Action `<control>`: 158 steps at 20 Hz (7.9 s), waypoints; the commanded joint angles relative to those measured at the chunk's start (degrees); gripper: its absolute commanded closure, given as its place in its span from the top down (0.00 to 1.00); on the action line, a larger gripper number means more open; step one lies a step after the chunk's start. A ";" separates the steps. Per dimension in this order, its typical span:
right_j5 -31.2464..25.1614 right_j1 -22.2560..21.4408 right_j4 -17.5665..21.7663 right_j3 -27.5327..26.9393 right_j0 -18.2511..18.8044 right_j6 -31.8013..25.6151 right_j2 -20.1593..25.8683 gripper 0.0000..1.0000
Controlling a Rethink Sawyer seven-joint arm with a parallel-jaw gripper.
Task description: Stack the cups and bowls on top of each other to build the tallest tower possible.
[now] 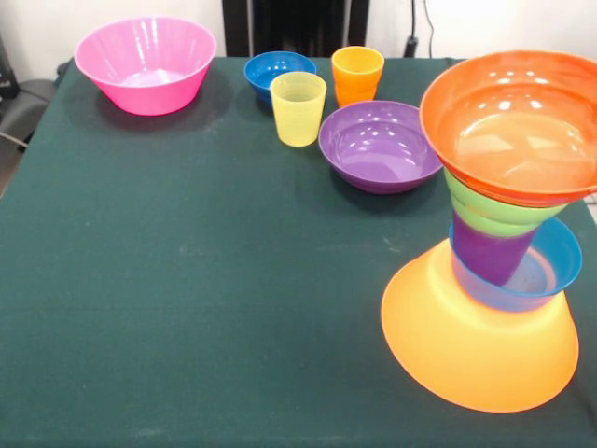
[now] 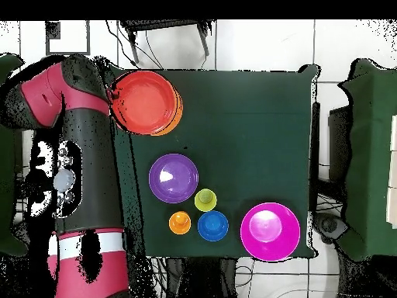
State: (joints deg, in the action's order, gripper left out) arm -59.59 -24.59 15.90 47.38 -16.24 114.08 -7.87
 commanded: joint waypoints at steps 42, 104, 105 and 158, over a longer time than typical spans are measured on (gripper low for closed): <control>-2.74 -1.87 8.06 7.13 3.62 -18.99 9.27 0.00; 1.77 -0.53 9.01 9.26 4.10 -13.08 10.43 1.00; 1.78 -0.54 8.95 9.28 4.18 -13.15 10.52 1.00; -15.24 -14.67 2.72 17.83 19.96 -28.62 27.31 1.00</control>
State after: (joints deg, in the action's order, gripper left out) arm -66.56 -39.15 15.80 59.24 1.01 110.00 13.11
